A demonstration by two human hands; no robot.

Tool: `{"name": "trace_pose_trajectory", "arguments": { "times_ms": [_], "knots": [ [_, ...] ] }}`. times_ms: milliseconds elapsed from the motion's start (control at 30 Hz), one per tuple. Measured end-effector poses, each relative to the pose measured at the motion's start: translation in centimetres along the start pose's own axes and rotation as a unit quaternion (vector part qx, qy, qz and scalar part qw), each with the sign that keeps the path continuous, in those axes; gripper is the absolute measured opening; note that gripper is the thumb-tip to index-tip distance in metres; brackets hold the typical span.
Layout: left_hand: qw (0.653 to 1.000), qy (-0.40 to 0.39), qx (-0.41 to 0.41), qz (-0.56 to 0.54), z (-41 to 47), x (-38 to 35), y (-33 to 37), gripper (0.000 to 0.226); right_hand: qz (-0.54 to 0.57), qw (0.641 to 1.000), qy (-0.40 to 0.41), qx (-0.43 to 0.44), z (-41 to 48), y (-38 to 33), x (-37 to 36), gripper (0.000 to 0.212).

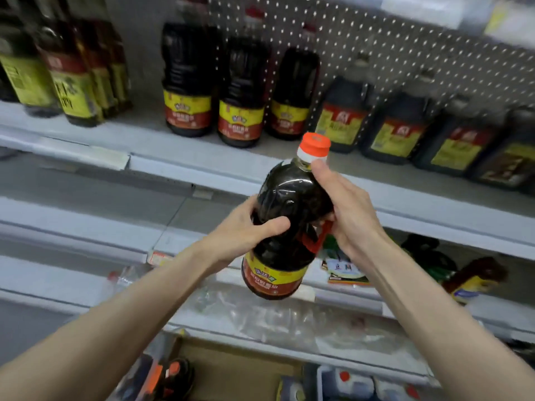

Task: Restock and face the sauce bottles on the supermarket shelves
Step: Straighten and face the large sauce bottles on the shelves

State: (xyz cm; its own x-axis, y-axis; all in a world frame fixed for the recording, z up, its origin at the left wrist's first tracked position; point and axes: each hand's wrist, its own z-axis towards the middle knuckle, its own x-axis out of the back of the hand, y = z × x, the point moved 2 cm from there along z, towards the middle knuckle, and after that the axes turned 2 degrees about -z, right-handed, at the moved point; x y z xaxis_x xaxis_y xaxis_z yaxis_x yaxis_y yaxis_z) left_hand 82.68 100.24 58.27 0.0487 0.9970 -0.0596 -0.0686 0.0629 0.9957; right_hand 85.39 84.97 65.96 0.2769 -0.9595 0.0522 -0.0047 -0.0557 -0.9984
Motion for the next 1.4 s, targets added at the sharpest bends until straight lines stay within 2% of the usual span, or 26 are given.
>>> {"name": "trace_pose_trajectory", "arguments": {
  "times_ms": [67, 133, 233, 300, 400, 467, 667, 800, 1000, 1133, 1200, 1333, 1400],
  "knots": [
    [1.000, 0.011, -0.014, 0.010, 0.9, 0.0, 2.9, 0.077, 0.002, 1.000, 0.008, 0.027, 0.3, -2.7, 0.4, 0.054],
    [0.999, 0.015, -0.023, 0.024, 1.8, -0.1, 5.4, 0.082, -0.002, 0.998, 0.022, 0.054, 0.9, -4.9, 0.6, 0.055],
    [0.998, 0.028, -0.041, 0.045, 3.5, 0.0, 8.5, 0.073, 0.004, 0.995, 0.030, 0.094, 2.3, -7.4, 1.0, 0.052],
    [0.997, 0.033, -0.052, 0.052, 4.9, 0.4, 10.0, 0.059, 0.005, 0.992, 0.034, 0.118, 3.6, -8.3, 1.3, 0.064],
    [0.996, 0.040, -0.062, 0.054, 7.2, 1.1, 11.0, 0.068, 0.016, 0.989, 0.033, 0.145, 6.0, -8.8, 1.6, 0.070],
    [0.996, 0.042, -0.069, 0.046, 8.6, 1.6, 11.2, 0.073, 0.039, 0.987, 0.020, 0.155, 7.6, -8.7, 1.6, 0.066],
    [0.997, 0.050, -0.065, 0.004, 13.0, 3.3, 10.0, 0.070, 0.033, 0.984, 0.006, 0.177, 13.3, -7.6, 1.5, 0.064],
    [0.997, 0.053, -0.061, -0.010, 15.5, 4.0, 10.0, 0.077, 0.052, 0.980, -0.004, 0.193, 16.0, -7.9, 1.4, 0.047],
    [0.996, 0.068, -0.053, -0.009, 16.9, 4.1, 9.5, 0.071, 0.058, 0.982, -0.031, 0.176, 17.9, -7.6, 1.6, 0.059],
    [0.996, 0.077, -0.054, 0.006, 17.7, 4.2, 9.4, 0.054, 0.052, 0.983, -0.030, 0.174, 18.6, -7.3, 1.7, 0.060],
    [0.996, 0.079, -0.052, 0.009, 18.0, 4.3, 9.0, 0.052, 0.048, 0.983, -0.024, 0.177, 18.8, -7.0, 1.7, 0.063],
    [0.996, 0.079, -0.043, 0.021, 18.3, 4.2, 8.6, 0.057, 0.028, 0.982, 0.001, 0.189, 19.1, -6.5, 1.7, 0.049],
    [0.995, 0.078, -0.048, 0.024, 18.1, 4.2, 8.3, 0.053, -0.003, 0.980, 0.017, 0.198, 18.9, -6.1, 1.7, 0.048]
  ]
}}
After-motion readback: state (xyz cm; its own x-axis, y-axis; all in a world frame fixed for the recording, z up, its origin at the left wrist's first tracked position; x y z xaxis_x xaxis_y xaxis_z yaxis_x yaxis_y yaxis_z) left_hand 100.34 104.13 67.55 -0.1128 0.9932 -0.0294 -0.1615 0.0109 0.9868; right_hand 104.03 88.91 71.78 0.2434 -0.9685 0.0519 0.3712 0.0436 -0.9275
